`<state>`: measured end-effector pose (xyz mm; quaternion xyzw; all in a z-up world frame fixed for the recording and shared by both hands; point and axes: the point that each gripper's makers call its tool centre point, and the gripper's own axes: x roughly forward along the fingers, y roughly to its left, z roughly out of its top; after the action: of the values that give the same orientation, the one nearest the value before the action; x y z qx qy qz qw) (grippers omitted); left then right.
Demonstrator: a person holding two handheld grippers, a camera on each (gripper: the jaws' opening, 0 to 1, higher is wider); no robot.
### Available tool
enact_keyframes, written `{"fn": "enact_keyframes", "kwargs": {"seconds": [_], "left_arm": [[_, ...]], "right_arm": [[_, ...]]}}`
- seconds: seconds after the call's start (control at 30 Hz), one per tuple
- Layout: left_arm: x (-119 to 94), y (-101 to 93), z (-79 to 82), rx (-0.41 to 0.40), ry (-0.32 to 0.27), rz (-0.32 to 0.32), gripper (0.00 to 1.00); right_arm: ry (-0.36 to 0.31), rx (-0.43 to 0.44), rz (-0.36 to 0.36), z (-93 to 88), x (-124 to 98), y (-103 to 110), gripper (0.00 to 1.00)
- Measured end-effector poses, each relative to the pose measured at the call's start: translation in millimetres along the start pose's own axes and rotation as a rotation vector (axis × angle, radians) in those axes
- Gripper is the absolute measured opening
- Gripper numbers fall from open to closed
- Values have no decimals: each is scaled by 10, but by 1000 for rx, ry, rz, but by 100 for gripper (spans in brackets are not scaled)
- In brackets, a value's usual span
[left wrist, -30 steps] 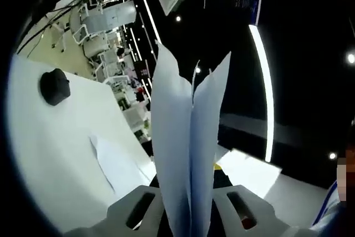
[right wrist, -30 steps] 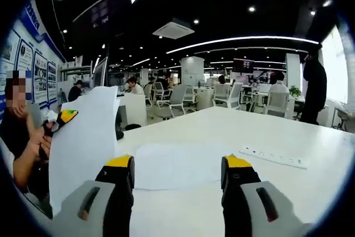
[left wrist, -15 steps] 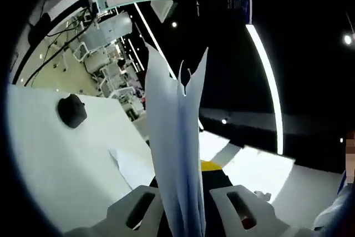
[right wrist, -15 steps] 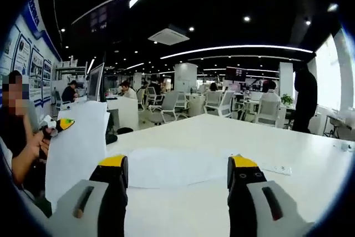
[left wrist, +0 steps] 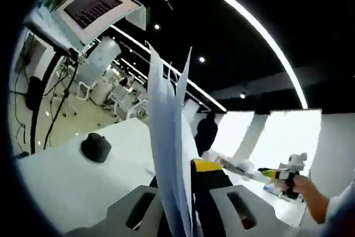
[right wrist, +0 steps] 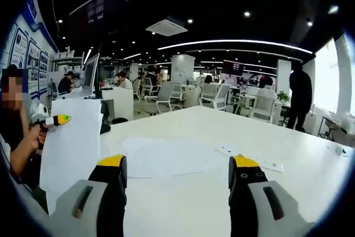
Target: Organize the stack of printing papers by aligning and flattening the scattered papers on the table
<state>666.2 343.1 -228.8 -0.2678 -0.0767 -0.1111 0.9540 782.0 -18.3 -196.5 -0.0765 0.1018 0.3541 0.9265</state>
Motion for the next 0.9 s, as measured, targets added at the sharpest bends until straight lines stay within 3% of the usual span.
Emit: {"fn": "enact_keyframes", "kwargs": {"seconds": [0.17, 0.27, 0.4, 0.73, 0.9], "left_arm": [[-66, 84, 6, 145, 23, 34, 7], [-96, 85, -3, 178, 38, 31, 7], [-95, 112, -24, 199, 42, 35, 7], [-43, 206, -138, 224, 49, 40, 8], [-38, 287, -198, 197, 41, 47, 8]], "right_arm": [[30, -3, 7, -24, 17, -75, 70], [48, 33, 34, -46, 34, -102, 69], [39, 90, 46, -30, 53, -147, 69], [77, 50, 24, -3, 166, -273, 70], [90, 36, 26, 18, 242, -288, 70]]}}
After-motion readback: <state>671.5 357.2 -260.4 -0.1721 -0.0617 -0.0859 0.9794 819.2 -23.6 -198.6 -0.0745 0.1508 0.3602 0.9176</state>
